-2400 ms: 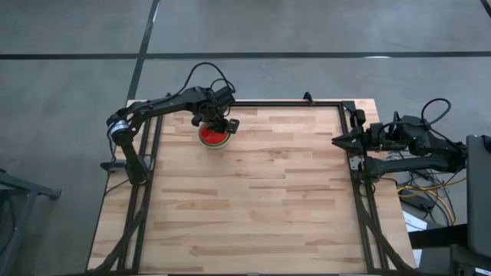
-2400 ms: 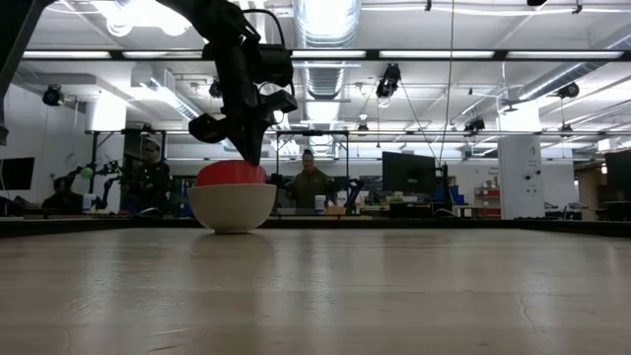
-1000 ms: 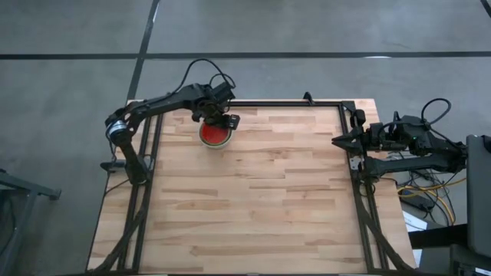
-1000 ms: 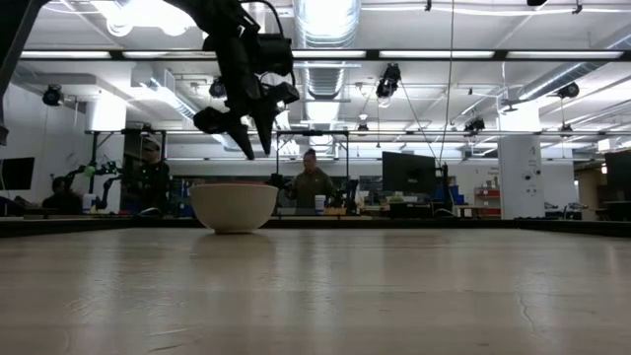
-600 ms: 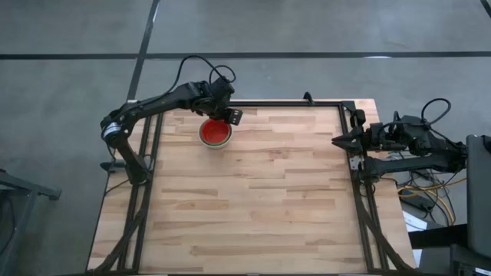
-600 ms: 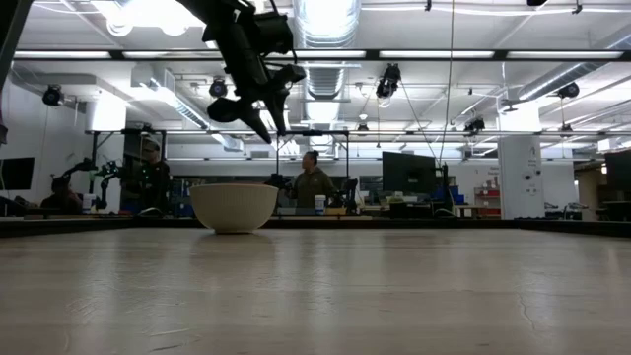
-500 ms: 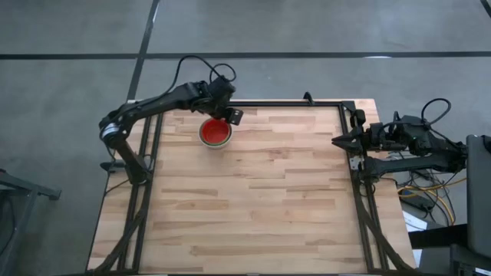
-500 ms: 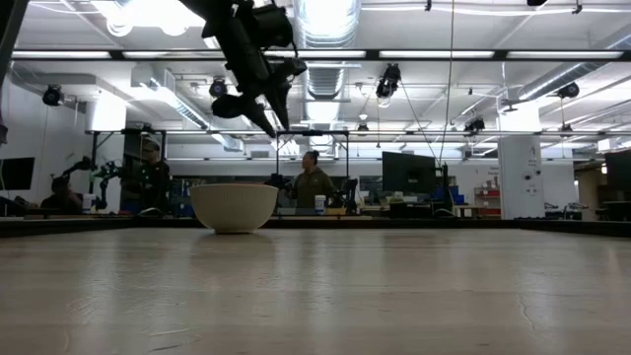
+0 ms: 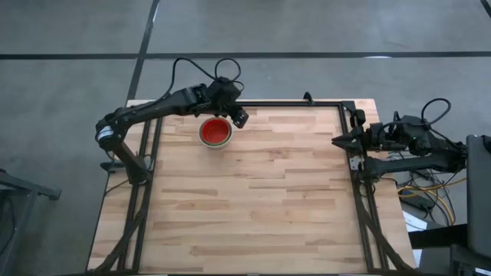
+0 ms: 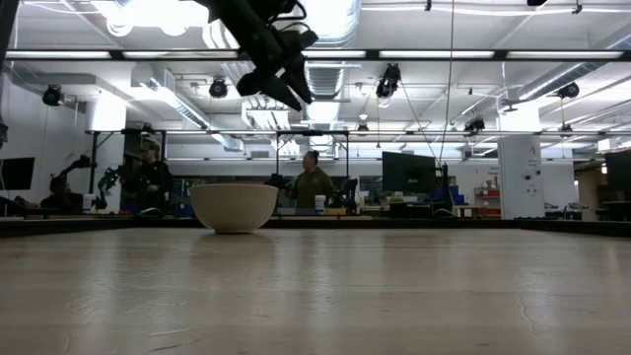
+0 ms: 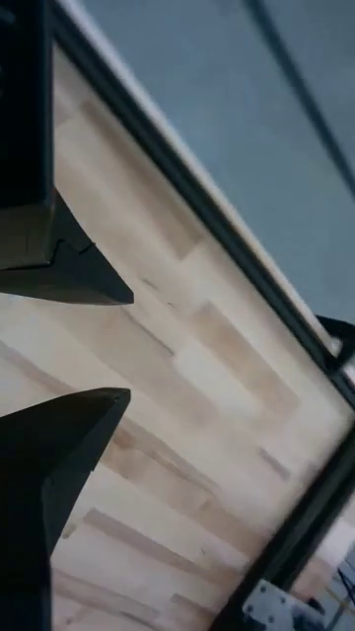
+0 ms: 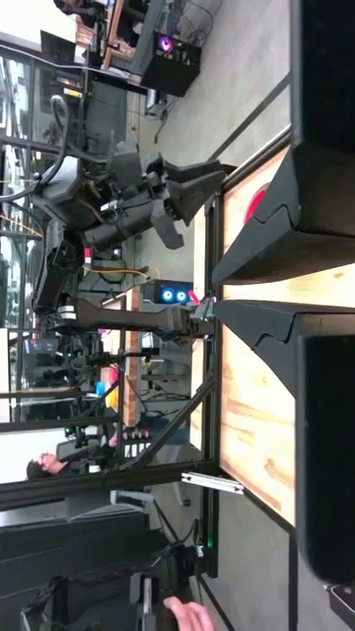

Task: Nest bowls inside each other
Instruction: Return to Home Position

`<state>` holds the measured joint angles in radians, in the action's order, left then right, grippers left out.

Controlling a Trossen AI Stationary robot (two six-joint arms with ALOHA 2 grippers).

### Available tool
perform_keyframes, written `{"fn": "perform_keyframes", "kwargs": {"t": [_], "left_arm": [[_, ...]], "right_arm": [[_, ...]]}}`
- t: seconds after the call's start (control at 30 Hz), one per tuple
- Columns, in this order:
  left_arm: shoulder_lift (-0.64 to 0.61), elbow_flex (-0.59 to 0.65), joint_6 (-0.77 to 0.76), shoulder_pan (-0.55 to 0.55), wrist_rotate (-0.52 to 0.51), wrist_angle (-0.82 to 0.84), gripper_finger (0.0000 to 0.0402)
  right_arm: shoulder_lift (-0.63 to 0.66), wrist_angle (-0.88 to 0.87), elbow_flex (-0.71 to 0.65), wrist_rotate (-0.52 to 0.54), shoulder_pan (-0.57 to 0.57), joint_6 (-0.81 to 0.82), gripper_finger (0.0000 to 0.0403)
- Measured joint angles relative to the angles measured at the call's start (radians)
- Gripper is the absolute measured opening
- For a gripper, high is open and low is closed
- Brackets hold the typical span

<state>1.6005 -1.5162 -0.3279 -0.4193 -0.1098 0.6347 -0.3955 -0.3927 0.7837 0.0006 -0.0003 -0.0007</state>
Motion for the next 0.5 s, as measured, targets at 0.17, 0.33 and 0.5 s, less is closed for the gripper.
{"fn": "perform_keyframes", "kwargs": {"t": [0.17,0.33,0.5], "left_arm": [[-0.005,0.033,0.051,0.004,0.000,-0.131,0.0152],[-0.021,0.095,0.095,0.010,0.028,-0.296,0.0152],[-0.062,0.159,0.138,0.017,0.046,-0.414,0.0152]], "right_arm": [[0.000,0.000,0.000,0.000,0.000,0.000,0.0034],[0.000,0.000,0.000,0.000,0.000,0.000,0.0034],[0.000,0.000,0.000,0.000,0.000,0.000,0.0034]]}}
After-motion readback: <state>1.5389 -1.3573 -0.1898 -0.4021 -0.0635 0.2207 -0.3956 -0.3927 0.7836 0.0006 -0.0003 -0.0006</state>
